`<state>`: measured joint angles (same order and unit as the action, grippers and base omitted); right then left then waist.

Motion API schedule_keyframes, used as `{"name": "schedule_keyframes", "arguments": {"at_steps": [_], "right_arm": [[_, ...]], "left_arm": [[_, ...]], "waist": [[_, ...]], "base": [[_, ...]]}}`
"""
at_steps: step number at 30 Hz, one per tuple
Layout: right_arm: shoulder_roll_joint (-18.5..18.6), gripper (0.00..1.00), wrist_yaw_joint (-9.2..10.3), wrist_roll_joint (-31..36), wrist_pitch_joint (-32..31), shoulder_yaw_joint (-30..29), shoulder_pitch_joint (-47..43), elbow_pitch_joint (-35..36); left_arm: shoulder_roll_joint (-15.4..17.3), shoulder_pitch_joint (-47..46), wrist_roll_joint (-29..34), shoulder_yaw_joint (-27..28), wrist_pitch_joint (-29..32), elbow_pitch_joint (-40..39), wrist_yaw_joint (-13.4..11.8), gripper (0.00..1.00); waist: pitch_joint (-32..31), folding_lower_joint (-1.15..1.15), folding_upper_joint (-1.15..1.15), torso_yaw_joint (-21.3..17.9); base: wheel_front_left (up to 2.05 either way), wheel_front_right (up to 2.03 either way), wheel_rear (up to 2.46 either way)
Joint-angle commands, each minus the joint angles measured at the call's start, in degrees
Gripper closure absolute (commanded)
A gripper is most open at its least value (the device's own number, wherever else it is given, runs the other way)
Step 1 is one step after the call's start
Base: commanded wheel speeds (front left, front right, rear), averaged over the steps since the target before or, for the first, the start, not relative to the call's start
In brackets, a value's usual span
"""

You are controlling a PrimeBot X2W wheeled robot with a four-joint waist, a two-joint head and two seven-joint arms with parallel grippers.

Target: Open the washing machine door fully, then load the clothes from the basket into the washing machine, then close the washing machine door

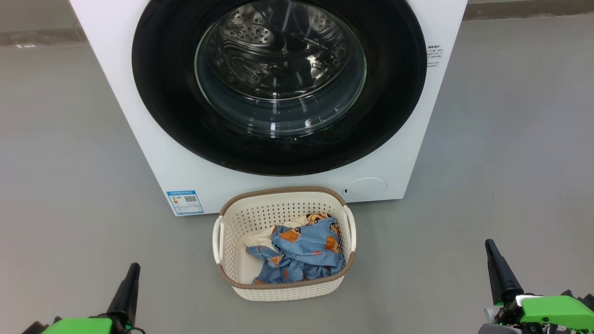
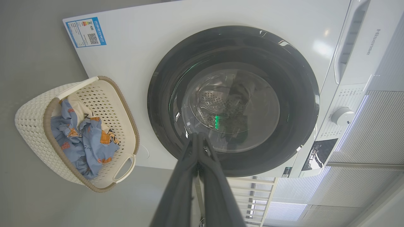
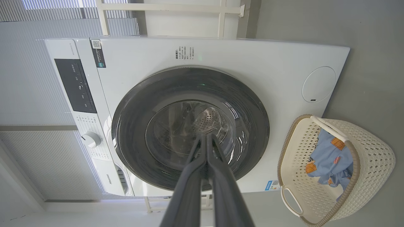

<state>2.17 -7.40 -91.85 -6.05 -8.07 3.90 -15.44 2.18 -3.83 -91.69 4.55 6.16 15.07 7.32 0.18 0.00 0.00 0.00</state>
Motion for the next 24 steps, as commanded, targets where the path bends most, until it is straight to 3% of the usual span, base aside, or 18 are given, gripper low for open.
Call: {"name": "schedule_keyframes", "arguments": {"at_steps": [1, 11, 12, 16, 24], "right_arm": [[0.7, 1.0, -0.09, -0.3, -0.4, 1.6, 2.3, 1.4], [0.7, 1.0, -0.09, -0.3, -0.4, 1.6, 2.3, 1.4], [0.7, 0.0, -0.09, -0.3, -0.4, 1.6, 2.3, 1.4], [-0.5, 0.0, 0.0, 0.0, 0.1, 0.0, -1.5, -2.3], [0.0, 0.0, -0.01, 1.0, 0.8, 0.5, -0.7, -1.9]], "left_arm": [[0.7, -2.4, -0.5, 2.0, 0.3, -1.0, 0.2, 1.0], [0.7, -2.4, -0.5, 2.0, 0.3, -1.0, 0.2, 1.0], [0.7, -2.4, -0.5, 2.0, 0.3, -1.0, 0.2, 0.0], [-0.8, 1.5, 0.0, -0.3, 0.0, 2.0, 0.0, 0.0], [-0.7, 1.1, 0.5, -0.5, -0.9, 1.3, 0.0, 0.0]], "waist": [[0.0, 0.0, 0.0, 0.0], [0.0, 0.0, 0.0, 0.0], [0.0, 0.0, 0.0, 0.0], [0.0, 0.0, 0.0, 0.0], [-0.1, 0.12, 0.0, 0.0]], "base": [[0.0, 0.0, 0.0], [0.0, 0.0, 0.0], [0.0, 0.0, 0.0], [0.0, 0.0, 0.0], [0.0, 0.0, 0.0]]}}
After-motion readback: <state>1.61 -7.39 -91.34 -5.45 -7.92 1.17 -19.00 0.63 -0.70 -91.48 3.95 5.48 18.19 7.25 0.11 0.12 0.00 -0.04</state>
